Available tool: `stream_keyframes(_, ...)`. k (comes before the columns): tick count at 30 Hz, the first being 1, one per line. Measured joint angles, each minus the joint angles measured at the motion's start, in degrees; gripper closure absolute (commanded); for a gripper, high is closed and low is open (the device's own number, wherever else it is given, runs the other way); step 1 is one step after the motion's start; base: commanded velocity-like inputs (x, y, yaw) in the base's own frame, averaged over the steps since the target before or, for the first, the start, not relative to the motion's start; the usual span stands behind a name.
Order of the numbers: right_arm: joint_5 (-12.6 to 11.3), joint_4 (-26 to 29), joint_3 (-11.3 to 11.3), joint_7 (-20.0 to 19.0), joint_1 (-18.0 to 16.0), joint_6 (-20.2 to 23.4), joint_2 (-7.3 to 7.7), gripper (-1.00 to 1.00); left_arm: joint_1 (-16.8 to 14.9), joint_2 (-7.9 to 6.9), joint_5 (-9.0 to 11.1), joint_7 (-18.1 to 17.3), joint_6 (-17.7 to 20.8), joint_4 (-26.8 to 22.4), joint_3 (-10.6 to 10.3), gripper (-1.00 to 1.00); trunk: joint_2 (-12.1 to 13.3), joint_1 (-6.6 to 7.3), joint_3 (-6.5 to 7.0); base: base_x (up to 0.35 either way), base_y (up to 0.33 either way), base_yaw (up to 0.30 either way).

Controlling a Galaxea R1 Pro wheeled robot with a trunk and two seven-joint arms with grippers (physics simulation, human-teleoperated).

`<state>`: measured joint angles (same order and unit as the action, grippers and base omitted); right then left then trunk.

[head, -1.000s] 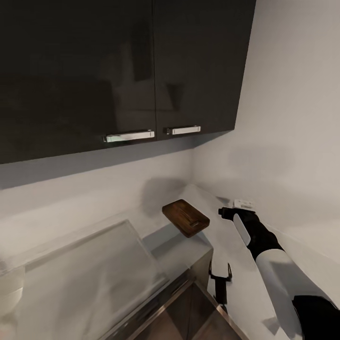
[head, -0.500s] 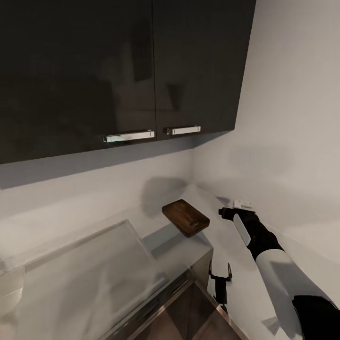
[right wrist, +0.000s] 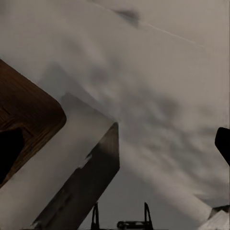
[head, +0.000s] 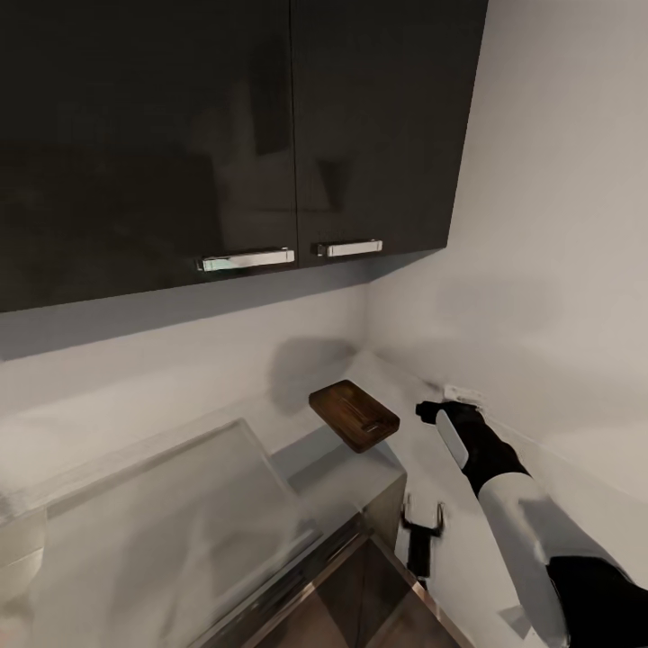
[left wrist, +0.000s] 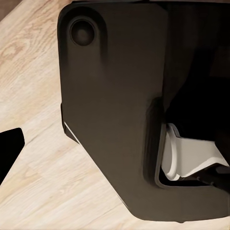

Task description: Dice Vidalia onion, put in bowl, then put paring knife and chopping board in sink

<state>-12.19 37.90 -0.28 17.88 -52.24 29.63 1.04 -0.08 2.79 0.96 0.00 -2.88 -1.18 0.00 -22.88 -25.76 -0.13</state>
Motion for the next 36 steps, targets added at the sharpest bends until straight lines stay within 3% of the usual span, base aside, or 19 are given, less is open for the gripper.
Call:
stream_keyframes(6,-0.01,-0.08,0.06,1.17,-1.43,0.04,-2.67,-1.00,0.00,0.15,0.00,0.00,-0.02,0.00,0.00,-1.00,0.00,0.00,0.00,0.000,0.000,0.000)
stream_keyframes(9,-0.21,-0.09,0.05,4.05,-2.66,0.04,-3.80,-1.00,0.00,0.25,0.00,0.00,-0.02,0.00,-0.04,-1.00,0.00,0.00,0.00,0.000,0.000,0.000)
stream_keyframes(12,-2.27,-0.09,0.04,6.53,-3.66,0.04,-4.45,-1.00,0.00,0.32,0.00,0.00,-0.02,-0.01,-0.01,-1.00,0.00,0.00,0.00,0.000,0.000,0.000)
stream_keyframes(13,-5.87,-0.09,0.04,8.09,-4.28,0.03,-4.72,-1.00,0.00,0.34,0.00,-0.02,-0.02,0.00,-0.01,-1.00,0.00,0.00,0.00,0.000,0.000,0.000)
stream_keyframes(14,-7.49,-0.10,0.04,8.63,-4.46,0.03,-4.77,-1.00,0.00,0.35,0.00,-0.01,-0.02,-0.01,0.00,-1.00,0.00,0.00,0.00,0.000,0.000,0.000)
stream_keyframes(17,-17.12,-0.10,0.10,11.79,-5.67,0.03,-4.99,-1.00,0.00,0.37,-0.01,-0.02,-0.02,0.00,-0.01,-1.00,0.00,0.00,0.00,0.000,0.000,0.000)
stream_keyframes(19,-21.56,-0.10,0.09,13.80,-6.17,0.03,-5.04,-1.00,0.00,0.38,0.00,-0.01,-0.02,-0.01,-0.01,-1.00,0.00,0.00,0.00,0.000,0.000,0.000)
stream_keyframes(22,-24.65,-0.15,0.06,15.62,-6.43,0.02,-5.09,-1.00,0.00,0.43,-0.02,-0.04,-0.02,-0.01,-0.02,-1.00,0.00,0.00,0.00,0.000,0.000,0.000)
stream_keyframes(25,-27.17,-0.28,0.05,16.44,-6.54,0.01,-6.19,-1.00,0.00,0.57,-0.04,-0.07,-0.02,0.00,-0.04,-1.00,0.00,0.00,0.00,0.000,0.000,0.000)
stream_keyframes(36,-29.93,-3.23,0.04,16.75,-6.59,0.01,-7.50,-1.00,0.00,0.88,-0.06,-0.08,-0.02,-0.01,-0.03,-1.00,0.00,0.00,0.00,0.000,0.000,0.000)
